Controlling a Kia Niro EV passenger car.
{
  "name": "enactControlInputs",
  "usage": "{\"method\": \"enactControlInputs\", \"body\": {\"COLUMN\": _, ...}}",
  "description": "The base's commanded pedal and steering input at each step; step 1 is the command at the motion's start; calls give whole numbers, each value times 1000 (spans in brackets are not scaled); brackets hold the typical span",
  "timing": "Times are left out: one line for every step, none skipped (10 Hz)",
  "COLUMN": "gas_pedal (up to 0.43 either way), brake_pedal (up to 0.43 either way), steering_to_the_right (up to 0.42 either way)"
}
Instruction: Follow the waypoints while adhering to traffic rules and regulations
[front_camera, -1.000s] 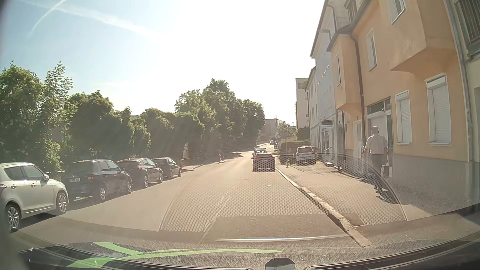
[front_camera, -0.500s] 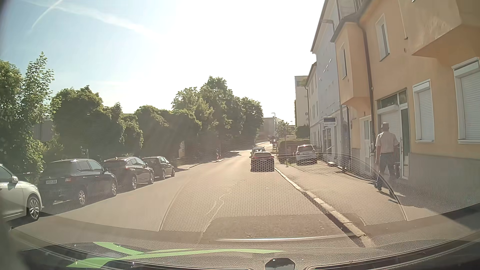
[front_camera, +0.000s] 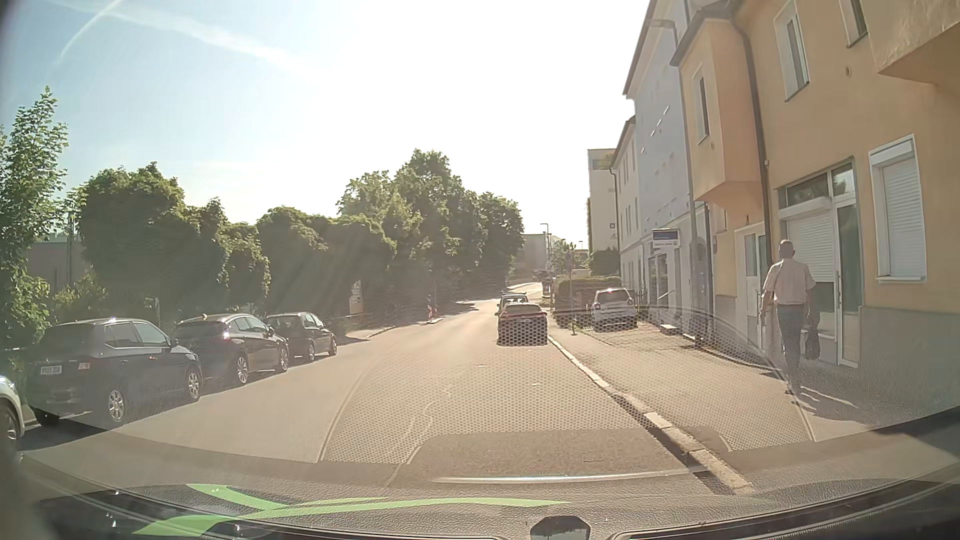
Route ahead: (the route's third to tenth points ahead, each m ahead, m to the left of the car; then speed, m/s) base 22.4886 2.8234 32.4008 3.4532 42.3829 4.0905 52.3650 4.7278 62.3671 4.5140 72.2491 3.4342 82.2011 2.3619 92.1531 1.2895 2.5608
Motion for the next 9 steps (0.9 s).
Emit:
{"method": "enactControlInputs", "body": {"gas_pedal": 0, "brake_pedal": 0, "steering_to_the_right": 8}}
{"method": "enactControlInputs", "body": {"gas_pedal": 0, "brake_pedal": 0, "steering_to_the_right": 5}}
{"method": "enactControlInputs", "body": {"gas_pedal": 0, "brake_pedal": 0, "steering_to_the_right": 3}}
{"method": "enactControlInputs", "body": {"gas_pedal": 0, "brake_pedal": 0, "steering_to_the_right": 2}}
{"method": "enactControlInputs", "body": {"gas_pedal": 0, "brake_pedal": 0, "steering_to_the_right": 1}}
{"method": "enactControlInputs", "body": {"gas_pedal": 0, "brake_pedal": 0, "steering_to_the_right": 0}}
{"method": "enactControlInputs", "body": {"gas_pedal": 0, "brake_pedal": 0, "steering_to_the_right": -2}}
{"method": "enactControlInputs", "body": {"gas_pedal": 0, "brake_pedal": 0, "steering_to_the_right": -3}}
{"method": "enactControlInputs", "body": {"gas_pedal": 0, "brake_pedal": 0, "steering_to_the_right": -4}}
